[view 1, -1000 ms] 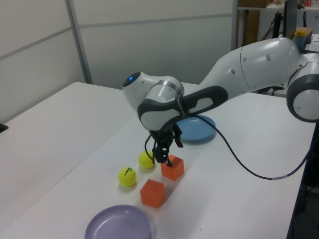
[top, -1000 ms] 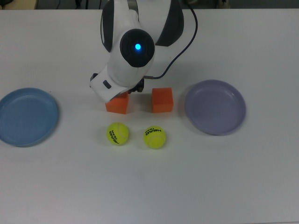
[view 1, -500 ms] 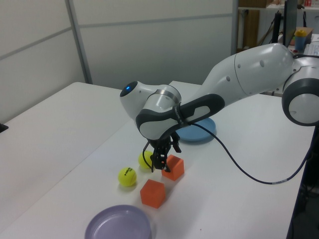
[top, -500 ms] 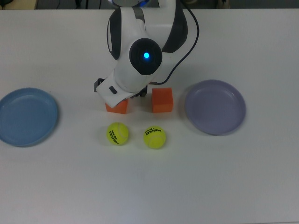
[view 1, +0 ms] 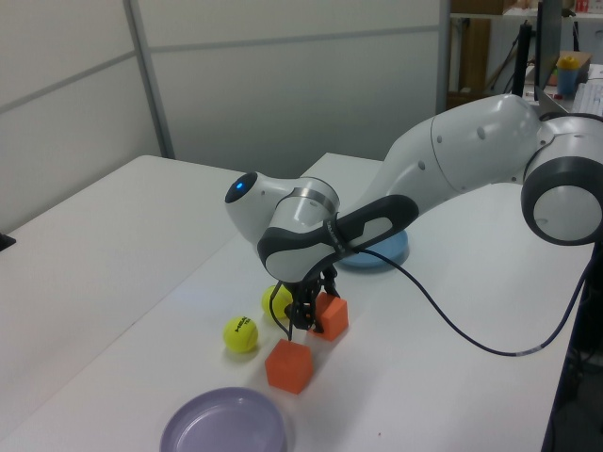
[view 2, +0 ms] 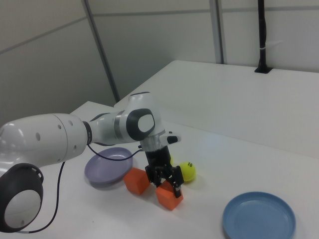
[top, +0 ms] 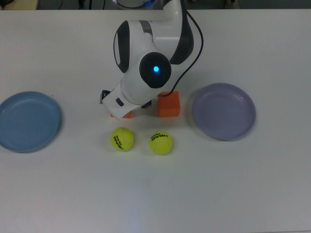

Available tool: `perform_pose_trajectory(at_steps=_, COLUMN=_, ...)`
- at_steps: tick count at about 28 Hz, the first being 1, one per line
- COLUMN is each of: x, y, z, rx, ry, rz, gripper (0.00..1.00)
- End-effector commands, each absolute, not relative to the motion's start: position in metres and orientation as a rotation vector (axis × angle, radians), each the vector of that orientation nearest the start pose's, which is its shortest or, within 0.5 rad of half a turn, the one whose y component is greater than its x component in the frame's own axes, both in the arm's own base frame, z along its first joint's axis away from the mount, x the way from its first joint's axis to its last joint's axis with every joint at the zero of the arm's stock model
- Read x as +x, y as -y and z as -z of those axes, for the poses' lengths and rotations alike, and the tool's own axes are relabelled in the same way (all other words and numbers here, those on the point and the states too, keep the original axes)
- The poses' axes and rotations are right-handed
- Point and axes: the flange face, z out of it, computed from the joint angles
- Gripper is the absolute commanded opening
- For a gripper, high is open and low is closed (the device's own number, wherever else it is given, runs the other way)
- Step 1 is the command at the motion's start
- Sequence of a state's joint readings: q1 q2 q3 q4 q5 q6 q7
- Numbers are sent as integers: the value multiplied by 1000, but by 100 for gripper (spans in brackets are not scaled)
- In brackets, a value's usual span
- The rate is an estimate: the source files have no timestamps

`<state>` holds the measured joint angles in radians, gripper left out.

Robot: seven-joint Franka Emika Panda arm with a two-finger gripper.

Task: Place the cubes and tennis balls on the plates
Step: 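Close the gripper on the orange cube, then lift the orange cube and release it onto the blue plate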

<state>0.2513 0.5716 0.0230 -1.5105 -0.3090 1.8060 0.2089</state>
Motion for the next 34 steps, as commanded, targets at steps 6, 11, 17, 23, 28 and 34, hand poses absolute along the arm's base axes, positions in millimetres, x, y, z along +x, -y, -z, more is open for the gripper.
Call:
perform_pose_trajectory(at_steps=6, x=670, y=-144, z=-348, rx=-3468, ry=176, rz=-194, gripper=0)
perform_pose_trajectory(at_steps=11, x=695, y=-80, z=-375, rx=-3481, ry=38, rz=-52, gripper=0)
perform_pose_trajectory(at_steps=17, x=719, y=-1, z=-384, rx=-3453, ry=1, rz=199, gripper=0)
perform_pose_trajectory(at_steps=23, x=731, y=51, z=-355, rx=-3437, ry=-36, rz=308, gripper=8)
perform_pose_trajectory(at_steps=28, x=731, y=71, z=-347, rx=-3446, ry=-61, rz=320, gripper=100)
perform_pose_trajectory(at_steps=34, x=732, y=69, z=-361, rx=-3424, ry=-90, rz=346, gripper=100)
